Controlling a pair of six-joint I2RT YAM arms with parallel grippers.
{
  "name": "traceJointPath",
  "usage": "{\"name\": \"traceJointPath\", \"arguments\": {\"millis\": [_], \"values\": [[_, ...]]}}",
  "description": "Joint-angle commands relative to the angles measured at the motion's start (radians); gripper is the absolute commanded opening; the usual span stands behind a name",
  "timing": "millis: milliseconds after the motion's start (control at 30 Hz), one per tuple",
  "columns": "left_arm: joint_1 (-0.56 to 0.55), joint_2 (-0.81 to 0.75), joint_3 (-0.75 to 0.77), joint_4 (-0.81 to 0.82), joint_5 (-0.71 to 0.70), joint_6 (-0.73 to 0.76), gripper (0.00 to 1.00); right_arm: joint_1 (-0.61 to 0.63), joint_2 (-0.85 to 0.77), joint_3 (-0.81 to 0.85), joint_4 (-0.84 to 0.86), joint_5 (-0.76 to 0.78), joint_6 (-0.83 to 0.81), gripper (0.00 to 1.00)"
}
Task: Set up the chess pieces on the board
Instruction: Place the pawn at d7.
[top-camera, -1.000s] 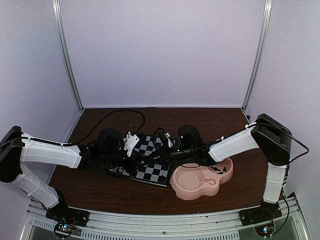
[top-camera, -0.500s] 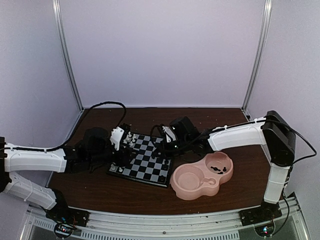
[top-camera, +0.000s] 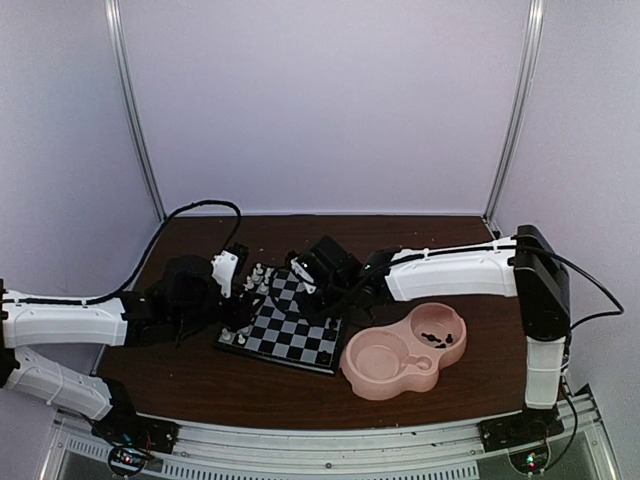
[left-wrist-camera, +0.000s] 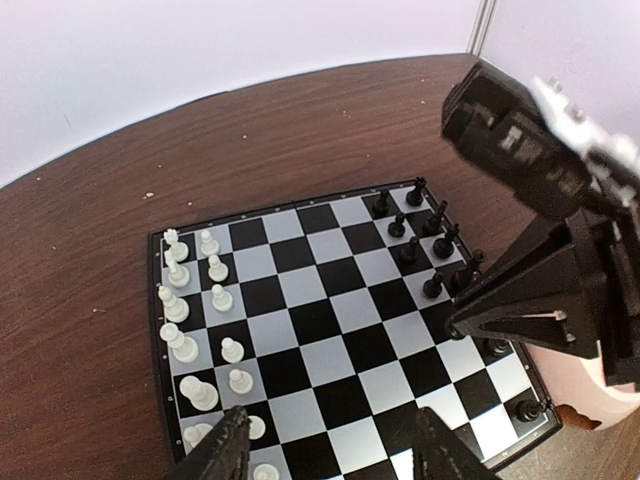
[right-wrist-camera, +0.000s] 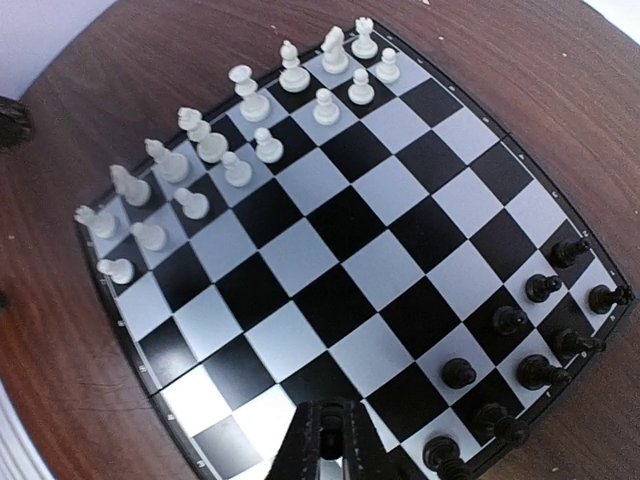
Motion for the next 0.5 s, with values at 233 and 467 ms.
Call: {"name": "traceJointPath", "arguments": {"millis": [233, 467], "values": [[0.006, -0.038, -0.01, -0.003, -0.022, 0.0, 0.56, 0.029, 0.102, 0.078, -0.133, 0.222, -0.109, 0.0], [0.006, -0.032, -0.007, -0.005, -0.021, 0.001, 0.56, 0.028, 0.128, 0.095, -0.148, 0.239, -0.109, 0.01]]}}
